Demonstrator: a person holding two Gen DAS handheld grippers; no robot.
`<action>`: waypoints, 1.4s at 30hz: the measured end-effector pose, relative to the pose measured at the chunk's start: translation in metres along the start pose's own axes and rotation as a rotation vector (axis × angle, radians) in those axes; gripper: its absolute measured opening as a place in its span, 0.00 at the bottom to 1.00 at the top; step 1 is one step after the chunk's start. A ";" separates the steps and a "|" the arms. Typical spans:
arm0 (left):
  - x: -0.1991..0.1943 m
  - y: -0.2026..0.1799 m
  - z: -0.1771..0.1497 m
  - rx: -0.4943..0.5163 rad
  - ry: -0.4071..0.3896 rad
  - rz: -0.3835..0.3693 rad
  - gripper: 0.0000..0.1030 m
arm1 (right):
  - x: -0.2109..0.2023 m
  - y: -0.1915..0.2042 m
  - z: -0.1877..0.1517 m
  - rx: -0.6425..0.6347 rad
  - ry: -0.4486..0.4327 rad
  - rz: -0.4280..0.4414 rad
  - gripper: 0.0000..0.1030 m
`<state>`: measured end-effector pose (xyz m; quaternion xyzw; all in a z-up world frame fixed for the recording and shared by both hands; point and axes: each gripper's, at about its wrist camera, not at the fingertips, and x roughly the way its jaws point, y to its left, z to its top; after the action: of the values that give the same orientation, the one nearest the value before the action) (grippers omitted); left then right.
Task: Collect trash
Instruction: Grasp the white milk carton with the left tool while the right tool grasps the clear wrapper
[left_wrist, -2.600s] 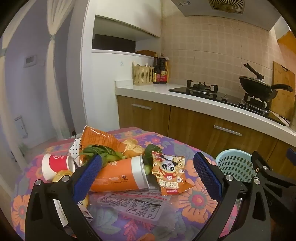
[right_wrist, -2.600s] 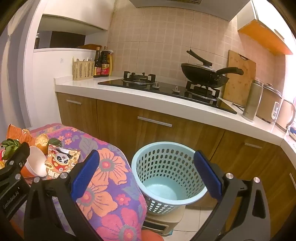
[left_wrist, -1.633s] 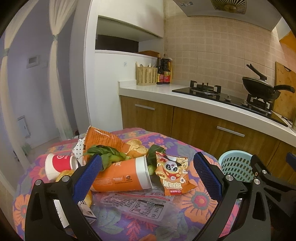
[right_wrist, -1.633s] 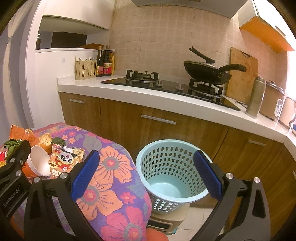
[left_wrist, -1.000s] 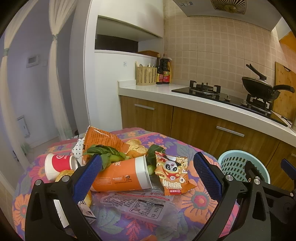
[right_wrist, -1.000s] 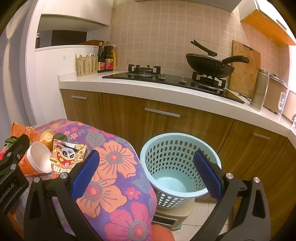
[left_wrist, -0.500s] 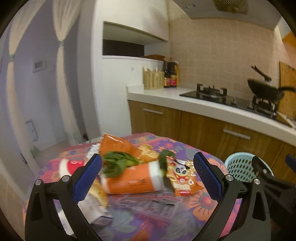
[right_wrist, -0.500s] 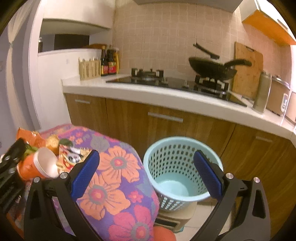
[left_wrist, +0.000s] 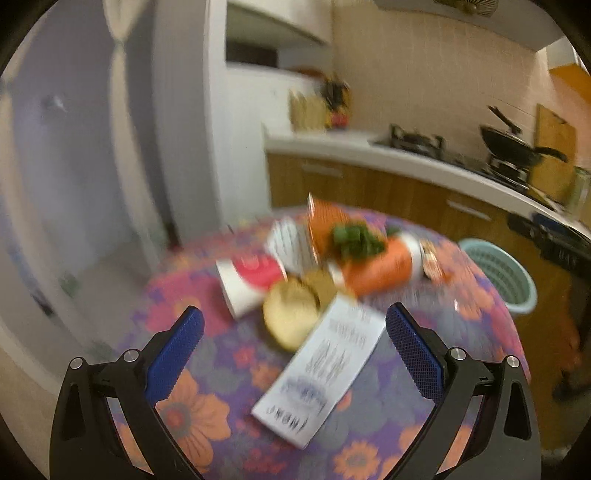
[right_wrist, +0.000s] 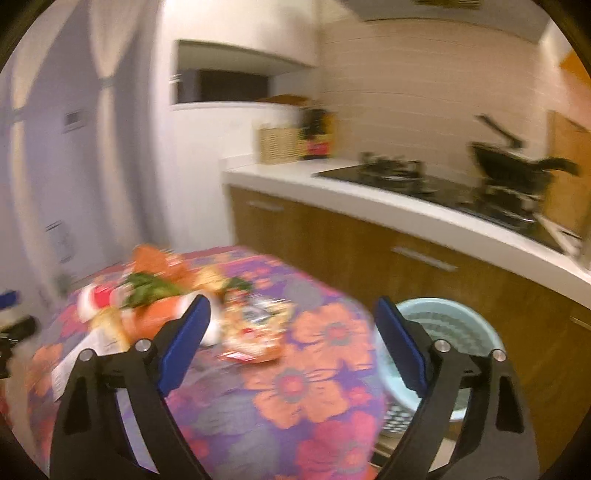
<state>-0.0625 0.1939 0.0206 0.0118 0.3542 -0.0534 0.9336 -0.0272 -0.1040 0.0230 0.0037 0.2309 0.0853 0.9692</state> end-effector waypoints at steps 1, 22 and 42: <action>0.010 0.009 -0.009 -0.018 0.017 -0.032 0.92 | 0.002 0.004 -0.002 -0.014 0.016 0.048 0.78; 0.091 -0.035 -0.035 0.167 0.273 -0.126 0.52 | 0.067 0.044 -0.041 -0.357 0.250 0.320 0.70; 0.053 -0.046 -0.034 0.069 0.163 -0.092 0.49 | 0.096 0.079 -0.060 -0.544 0.226 0.153 0.20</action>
<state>-0.0504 0.1454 -0.0389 0.0322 0.4270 -0.1073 0.8973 0.0169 -0.0123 -0.0698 -0.2482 0.3051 0.2165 0.8935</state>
